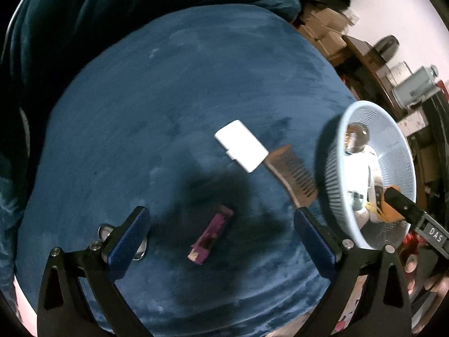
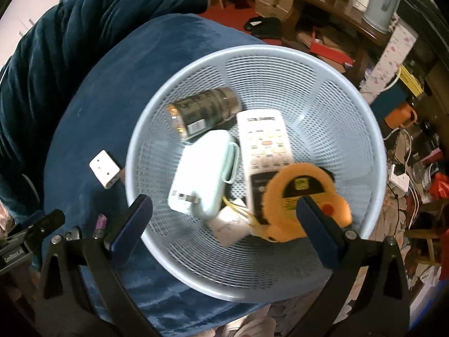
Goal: Organize rigid objects
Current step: 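Withdraw both tools from the basket toward the remaining items, then grasp the black car key fob with the left tool while the right tool grasps the purple lighter, then lift the key fob in the left tool while the right tool lifts the purple lighter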
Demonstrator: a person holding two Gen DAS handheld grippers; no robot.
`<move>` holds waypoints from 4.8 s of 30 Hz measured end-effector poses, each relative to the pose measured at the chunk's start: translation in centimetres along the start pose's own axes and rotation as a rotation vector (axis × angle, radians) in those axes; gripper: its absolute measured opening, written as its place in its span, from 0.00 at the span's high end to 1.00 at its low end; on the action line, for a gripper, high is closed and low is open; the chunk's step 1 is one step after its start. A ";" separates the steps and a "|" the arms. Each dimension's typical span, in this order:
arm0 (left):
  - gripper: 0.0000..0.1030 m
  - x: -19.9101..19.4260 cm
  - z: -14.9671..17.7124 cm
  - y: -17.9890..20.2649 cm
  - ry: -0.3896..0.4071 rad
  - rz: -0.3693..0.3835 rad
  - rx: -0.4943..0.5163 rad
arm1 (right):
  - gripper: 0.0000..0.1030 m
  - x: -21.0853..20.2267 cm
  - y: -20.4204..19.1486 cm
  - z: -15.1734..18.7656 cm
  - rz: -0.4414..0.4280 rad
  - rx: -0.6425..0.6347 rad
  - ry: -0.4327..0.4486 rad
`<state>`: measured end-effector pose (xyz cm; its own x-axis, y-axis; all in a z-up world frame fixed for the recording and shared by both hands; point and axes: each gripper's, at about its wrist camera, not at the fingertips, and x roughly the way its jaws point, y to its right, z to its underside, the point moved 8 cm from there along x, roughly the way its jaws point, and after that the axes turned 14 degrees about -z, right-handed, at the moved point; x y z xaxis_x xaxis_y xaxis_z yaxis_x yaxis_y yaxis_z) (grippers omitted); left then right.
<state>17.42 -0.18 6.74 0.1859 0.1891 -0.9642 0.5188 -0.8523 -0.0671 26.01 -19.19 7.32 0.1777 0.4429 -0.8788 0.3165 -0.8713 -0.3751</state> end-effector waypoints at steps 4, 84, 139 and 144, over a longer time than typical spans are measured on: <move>0.01 0.9 1.1 -1.3 -0.025 0.005 -0.022 | 0.00 0.4 -1.1 0.2 -0.020 -0.017 -0.011; 0.71 8.8 5.2 -11.2 -0.052 -0.067 -0.198 | 0.80 14.9 -15.9 8.6 -0.145 -0.216 -0.441; 0.76 9.4 6.1 -8.0 -0.085 -0.098 -0.110 | 0.89 10.8 -16.9 8.1 -0.279 -0.186 -0.372; 0.90 6.4 5.1 -9.1 -0.031 -0.054 -0.134 | 0.89 10.7 -17.1 7.8 -0.290 -0.188 -0.367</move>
<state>9.65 6.34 -0.17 0.1296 0.2157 -0.9678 0.6344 -0.7682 -0.0863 15.27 -1.22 2.01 -0.2716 0.5282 -0.8045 0.4729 -0.6548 -0.5896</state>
